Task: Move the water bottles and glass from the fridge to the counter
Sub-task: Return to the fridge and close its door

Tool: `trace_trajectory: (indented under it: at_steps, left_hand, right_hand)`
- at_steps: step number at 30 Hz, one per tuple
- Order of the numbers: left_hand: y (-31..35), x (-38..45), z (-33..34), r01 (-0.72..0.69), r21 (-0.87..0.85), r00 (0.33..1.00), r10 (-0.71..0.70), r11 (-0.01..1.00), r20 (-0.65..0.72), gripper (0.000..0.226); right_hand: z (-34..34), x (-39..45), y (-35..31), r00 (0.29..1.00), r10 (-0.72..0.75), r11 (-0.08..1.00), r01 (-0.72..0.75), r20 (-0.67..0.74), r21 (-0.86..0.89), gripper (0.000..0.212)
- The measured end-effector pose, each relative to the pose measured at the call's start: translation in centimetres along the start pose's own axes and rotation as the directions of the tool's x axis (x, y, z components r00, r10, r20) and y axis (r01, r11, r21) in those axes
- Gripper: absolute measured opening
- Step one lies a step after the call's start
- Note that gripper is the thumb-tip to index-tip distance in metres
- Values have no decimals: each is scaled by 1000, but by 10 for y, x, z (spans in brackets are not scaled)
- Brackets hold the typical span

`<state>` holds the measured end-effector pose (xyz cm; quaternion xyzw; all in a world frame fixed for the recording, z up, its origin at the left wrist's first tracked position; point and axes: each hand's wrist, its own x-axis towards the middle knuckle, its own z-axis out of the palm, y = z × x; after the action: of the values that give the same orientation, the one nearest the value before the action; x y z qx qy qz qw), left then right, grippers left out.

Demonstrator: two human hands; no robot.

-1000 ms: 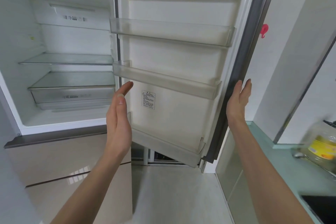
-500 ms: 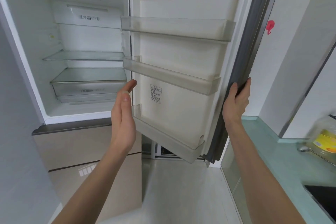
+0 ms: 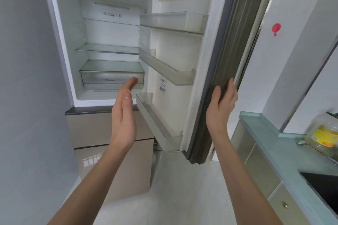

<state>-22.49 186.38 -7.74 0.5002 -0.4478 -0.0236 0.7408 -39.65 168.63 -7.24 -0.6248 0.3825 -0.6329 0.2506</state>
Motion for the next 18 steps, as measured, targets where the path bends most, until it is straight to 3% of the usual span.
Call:
trace_trajectory:
  at_steps: [9,14,18]
  left_hand:
    - [18,-6,-76,-22,74,998,26,997,-51,59]
    - [10,4,-114,-10,162,995,26,987,-96,58]
    - [-2,19,-137,-2,231,990,34,973,-135,56]
  right_hand:
    - [38,-68,-46,940,41,986,-93,339,138,64]
    - [82,-92,-59,930,-11,966,-85,369,243,48]
    - [120,-95,-60,908,-66,950,-70,414,306,55]
